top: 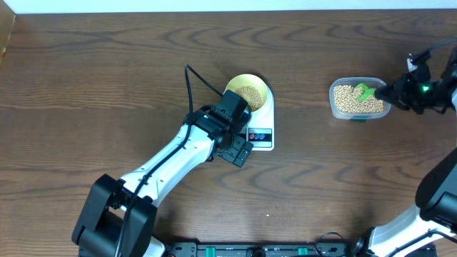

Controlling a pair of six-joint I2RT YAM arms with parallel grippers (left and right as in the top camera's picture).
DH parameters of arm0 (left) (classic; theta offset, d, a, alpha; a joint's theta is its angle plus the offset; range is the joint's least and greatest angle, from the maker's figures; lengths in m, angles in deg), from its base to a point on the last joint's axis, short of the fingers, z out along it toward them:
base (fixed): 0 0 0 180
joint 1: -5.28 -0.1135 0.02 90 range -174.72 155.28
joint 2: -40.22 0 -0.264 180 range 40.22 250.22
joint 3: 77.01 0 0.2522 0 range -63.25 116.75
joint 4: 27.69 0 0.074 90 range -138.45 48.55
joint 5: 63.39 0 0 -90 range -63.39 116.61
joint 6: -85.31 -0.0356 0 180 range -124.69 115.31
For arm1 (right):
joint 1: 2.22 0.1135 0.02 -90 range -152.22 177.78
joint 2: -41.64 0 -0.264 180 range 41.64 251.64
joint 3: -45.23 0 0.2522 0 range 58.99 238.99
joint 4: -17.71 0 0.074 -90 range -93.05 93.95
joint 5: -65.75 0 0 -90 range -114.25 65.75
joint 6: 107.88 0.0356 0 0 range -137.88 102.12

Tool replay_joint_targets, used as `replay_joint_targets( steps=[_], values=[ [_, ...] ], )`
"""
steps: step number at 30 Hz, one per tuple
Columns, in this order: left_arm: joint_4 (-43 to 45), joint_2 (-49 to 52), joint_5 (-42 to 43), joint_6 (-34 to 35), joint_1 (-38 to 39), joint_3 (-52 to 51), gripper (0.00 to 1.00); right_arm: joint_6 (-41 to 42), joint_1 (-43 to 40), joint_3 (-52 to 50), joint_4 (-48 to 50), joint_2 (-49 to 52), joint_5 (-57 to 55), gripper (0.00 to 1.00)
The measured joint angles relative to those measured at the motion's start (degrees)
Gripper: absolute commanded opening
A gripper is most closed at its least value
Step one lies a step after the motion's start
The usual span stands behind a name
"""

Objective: Scoop item into bowl and weigh 50g on scale

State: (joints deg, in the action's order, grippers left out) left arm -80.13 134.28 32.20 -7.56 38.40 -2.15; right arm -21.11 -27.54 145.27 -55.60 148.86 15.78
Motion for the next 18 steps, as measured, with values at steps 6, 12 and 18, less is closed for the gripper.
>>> replay_joint_targets(
  steps=[6, 12, 18],
  values=[
    [0.02, 0.00, 0.00, 0.00, 0.00, 0.00, 0.98, -0.90, -2.01, 0.00, -0.46, 0.00, 3.48, 0.01],
    [0.22, 0.00, 0.00, 0.00, 0.00, 0.00, 0.98, -1.44, -2.69, 0.00, -1.14, 0.00, 5.62, 0.03],
    [0.92, 0.00, 0.00, 0.00, 0.00, 0.00, 0.98, -2.03, -2.69, 0.00, -2.27, 0.00, 6.97, 0.04]
  ],
)
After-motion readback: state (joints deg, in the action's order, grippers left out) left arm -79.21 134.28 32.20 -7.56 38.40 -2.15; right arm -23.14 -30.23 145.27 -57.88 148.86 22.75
